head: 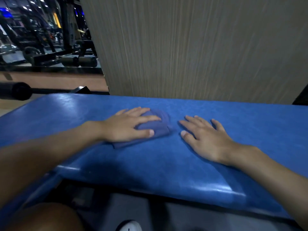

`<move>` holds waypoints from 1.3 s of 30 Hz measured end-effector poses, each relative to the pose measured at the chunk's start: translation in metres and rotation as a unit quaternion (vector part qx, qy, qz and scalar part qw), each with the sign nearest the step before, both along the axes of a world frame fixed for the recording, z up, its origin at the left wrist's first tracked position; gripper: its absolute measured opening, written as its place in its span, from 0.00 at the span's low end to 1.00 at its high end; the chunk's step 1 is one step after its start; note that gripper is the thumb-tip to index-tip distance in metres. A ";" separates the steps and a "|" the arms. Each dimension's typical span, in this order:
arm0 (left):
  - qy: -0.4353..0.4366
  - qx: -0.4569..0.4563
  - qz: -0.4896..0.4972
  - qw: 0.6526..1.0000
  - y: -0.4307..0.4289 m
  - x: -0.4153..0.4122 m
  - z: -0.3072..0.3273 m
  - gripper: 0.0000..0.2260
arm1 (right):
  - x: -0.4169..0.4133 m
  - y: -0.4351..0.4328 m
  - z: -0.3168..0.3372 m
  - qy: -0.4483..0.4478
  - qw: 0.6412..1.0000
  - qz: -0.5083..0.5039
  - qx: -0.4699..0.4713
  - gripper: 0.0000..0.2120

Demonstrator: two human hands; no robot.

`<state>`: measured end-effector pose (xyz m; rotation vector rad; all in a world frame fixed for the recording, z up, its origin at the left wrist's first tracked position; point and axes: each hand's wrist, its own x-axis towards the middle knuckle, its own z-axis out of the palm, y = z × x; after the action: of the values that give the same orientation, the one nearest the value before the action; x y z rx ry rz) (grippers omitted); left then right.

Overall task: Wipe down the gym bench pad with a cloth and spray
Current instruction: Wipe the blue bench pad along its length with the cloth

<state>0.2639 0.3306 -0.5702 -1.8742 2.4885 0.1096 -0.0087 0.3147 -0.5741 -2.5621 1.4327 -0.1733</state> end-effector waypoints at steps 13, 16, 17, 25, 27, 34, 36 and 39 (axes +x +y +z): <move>0.002 -0.010 0.174 0.985 -0.079 0.070 -0.001 0.41 | 0.002 0.001 -0.003 0.044 0.999 -0.017 0.002 0.28; -0.007 0.018 0.118 0.993 -0.040 0.050 0.002 0.37 | 0.004 0.001 -0.002 0.037 0.999 -0.022 -0.001 0.28; -0.016 0.022 0.091 0.995 -0.024 0.043 0.002 0.35 | 0.004 0.001 -0.002 0.035 0.999 -0.022 -0.002 0.28; -0.030 -0.015 -0.134 0.990 0.091 0.000 -0.004 0.27 | 0.015 0.001 0.006 0.004 0.999 -0.026 -0.035 0.22; -0.019 -0.002 -0.119 0.993 0.088 0.000 -0.002 0.24 | 0.025 0.001 0.007 -0.028 0.998 -0.017 -0.047 0.23; -0.009 0.007 -0.020 1.000 0.009 0.050 0.002 0.27 | 0.042 0.002 -0.004 0.024 1.000 0.005 -0.014 0.25; 0.021 -0.005 0.047 0.999 -0.028 0.077 0.004 0.31 | 0.042 0.002 -0.004 0.025 1.000 0.006 -0.015 0.27; 0.037 -0.008 0.150 0.988 -0.073 0.115 0.008 0.39 | 0.042 0.002 -0.005 0.026 1.000 0.006 -0.015 0.33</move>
<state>0.3791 0.2579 -0.5618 -2.2778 2.2366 0.1655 0.0328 0.3169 -0.5796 -2.6166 1.4441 -0.1293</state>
